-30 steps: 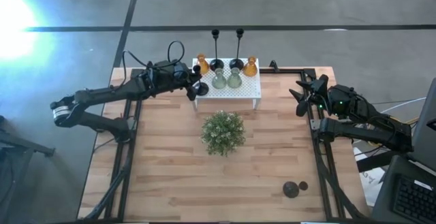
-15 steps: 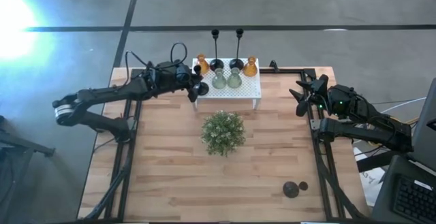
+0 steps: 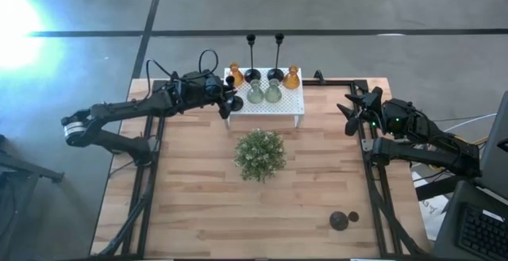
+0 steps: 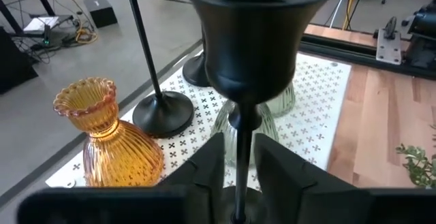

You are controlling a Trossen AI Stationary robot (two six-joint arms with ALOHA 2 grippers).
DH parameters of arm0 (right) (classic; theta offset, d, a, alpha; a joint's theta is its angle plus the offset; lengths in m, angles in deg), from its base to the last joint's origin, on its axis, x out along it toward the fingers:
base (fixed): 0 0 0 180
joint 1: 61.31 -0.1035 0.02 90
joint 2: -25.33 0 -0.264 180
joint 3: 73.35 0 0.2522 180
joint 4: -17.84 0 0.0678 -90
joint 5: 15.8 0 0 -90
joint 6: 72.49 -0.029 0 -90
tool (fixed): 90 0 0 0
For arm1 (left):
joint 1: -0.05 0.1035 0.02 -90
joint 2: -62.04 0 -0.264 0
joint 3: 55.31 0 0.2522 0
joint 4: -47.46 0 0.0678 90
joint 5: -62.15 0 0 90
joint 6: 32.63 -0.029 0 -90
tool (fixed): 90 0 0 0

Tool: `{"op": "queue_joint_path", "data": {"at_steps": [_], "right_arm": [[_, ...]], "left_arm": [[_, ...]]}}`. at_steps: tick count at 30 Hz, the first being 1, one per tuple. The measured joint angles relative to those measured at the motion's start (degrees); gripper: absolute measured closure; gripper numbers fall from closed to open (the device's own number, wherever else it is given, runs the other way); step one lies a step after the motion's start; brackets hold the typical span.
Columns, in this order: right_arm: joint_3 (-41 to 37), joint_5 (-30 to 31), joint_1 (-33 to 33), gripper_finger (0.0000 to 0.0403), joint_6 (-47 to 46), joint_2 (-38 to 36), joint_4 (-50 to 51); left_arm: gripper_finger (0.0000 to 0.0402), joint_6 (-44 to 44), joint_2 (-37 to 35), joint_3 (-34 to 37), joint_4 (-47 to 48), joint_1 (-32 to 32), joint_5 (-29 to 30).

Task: Pick & Place candle stick holders
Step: Put the left small black candle holder on the shelf, then put the small black candle holder on the shelf

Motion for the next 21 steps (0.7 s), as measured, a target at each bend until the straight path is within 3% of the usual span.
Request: {"op": "queue_joint_path", "data": {"at_steps": [12,18,21], "right_arm": [[0.0,-0.02,0.0,0.0179,0.0,0.0,0.0],[0.0,0.0,0.0,0.0179,0.0,0.0,0.0],[0.0,-0.02,0.02,0.0179,0.0,0.0,0.0]], "left_arm": [[0.0194,-1.1,-3.11,-0.02,5.93,0.0,0.13],[0.0176,0.26,-11.86,0.27,17.67,-0.11,-0.48],[0.0177,0.49,-18.16,3.4,18.54,-0.75,-4.9]]}}
